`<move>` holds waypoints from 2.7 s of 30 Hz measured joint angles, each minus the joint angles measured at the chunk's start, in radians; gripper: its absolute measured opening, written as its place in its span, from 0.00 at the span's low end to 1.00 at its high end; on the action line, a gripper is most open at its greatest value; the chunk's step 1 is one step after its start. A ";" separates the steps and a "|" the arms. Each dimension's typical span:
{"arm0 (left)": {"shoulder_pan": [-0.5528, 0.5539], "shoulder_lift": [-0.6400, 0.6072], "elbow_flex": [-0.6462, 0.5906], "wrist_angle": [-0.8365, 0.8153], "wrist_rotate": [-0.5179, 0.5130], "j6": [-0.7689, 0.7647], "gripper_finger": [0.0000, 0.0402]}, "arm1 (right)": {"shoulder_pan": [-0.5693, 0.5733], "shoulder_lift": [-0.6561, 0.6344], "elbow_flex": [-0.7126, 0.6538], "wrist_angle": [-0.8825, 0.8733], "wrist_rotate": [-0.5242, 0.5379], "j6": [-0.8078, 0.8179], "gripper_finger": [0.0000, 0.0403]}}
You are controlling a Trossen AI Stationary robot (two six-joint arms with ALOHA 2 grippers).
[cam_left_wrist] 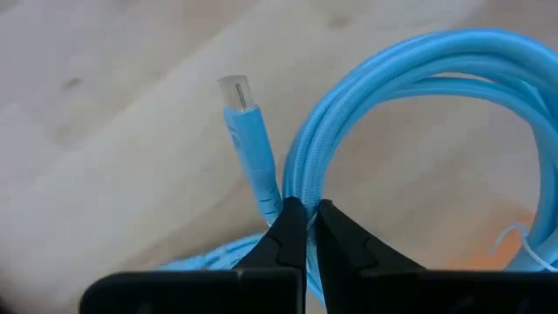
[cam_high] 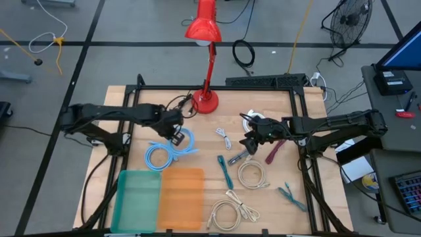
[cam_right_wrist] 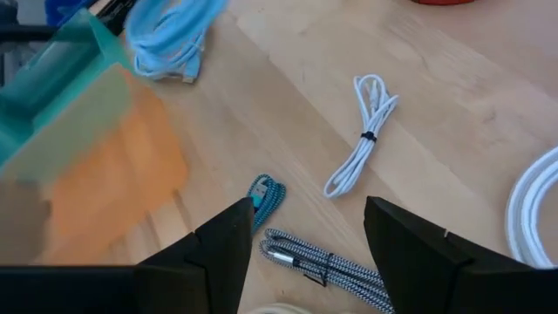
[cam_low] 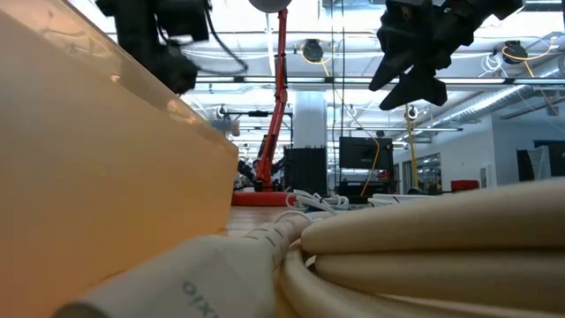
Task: Pick & Place USB Port
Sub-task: Put the top light blue USB cable into the blue bin
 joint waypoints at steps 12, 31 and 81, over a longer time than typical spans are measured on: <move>-0.489 -0.146 0.003 -0.045 0.169 -0.404 0.02 | 0.000 0.000 0.000 -0.045 -0.048 -0.085 0.52; -1.023 -0.193 -0.060 -0.158 0.151 -0.959 0.02 | 0.000 0.000 -0.161 0.083 -0.159 0.038 0.52; -1.095 -0.072 -0.238 0.247 0.080 -1.170 0.05 | 0.022 -0.001 -0.228 0.240 -0.312 0.007 0.52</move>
